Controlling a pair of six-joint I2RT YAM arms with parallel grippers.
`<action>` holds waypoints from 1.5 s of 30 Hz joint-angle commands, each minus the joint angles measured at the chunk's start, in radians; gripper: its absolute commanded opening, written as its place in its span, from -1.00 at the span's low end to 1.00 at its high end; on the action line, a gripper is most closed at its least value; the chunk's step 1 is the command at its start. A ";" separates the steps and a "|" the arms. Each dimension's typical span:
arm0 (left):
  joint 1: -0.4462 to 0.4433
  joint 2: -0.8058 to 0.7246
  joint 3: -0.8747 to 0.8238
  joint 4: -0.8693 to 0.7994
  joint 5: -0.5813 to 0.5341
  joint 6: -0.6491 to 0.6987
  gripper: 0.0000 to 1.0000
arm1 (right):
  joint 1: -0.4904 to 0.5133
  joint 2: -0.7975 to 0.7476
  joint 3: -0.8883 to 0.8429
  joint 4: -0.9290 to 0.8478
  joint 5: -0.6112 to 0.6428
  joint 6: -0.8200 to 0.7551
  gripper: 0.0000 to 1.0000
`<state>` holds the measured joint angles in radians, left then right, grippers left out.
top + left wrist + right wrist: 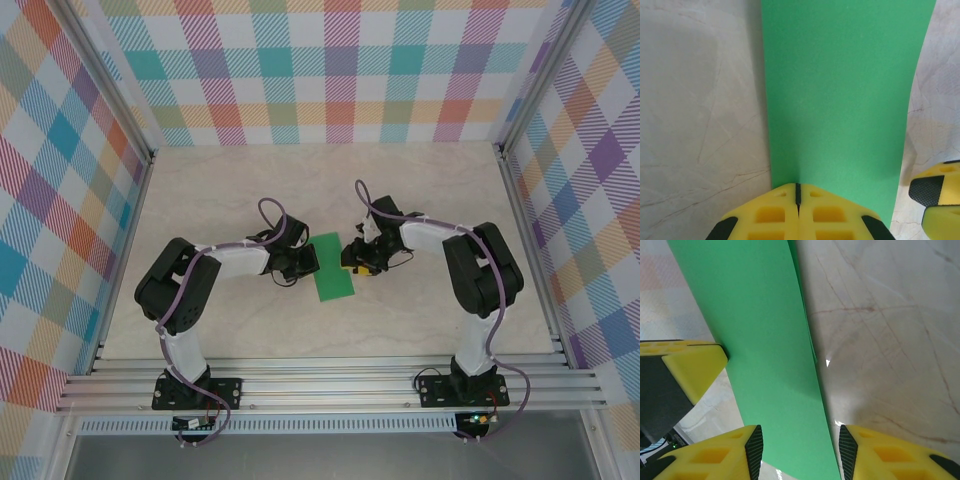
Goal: Fold a paper plane with a square sheet of paper (pick it up from the middle)
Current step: Third fold the triangle at the center of the table.
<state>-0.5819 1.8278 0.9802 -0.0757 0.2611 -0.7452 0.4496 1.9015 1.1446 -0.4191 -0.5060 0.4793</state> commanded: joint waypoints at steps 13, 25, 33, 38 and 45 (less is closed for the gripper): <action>0.005 -0.016 -0.031 -0.015 0.028 0.011 -0.94 | 0.006 0.117 0.175 -0.045 0.053 -0.062 -0.06; 0.005 -0.016 -0.033 -0.012 0.030 0.007 -0.93 | 0.006 0.074 0.075 -0.008 -0.050 -0.061 -0.12; 0.005 -0.004 -0.024 -0.009 0.042 0.007 -0.94 | 0.006 0.002 -0.015 0.023 -0.112 -0.050 -0.13; 0.005 -0.004 -0.023 -0.005 0.049 0.009 -0.93 | 0.006 -0.024 -0.040 0.043 -0.138 -0.040 -0.15; 0.005 -0.001 -0.016 -0.023 0.064 0.043 -0.91 | 0.005 -0.004 0.011 0.026 -0.123 -0.041 -0.21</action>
<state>-0.5793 1.8259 0.9710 -0.0616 0.2996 -0.7353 0.4515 1.9182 1.1191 -0.3939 -0.6041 0.4366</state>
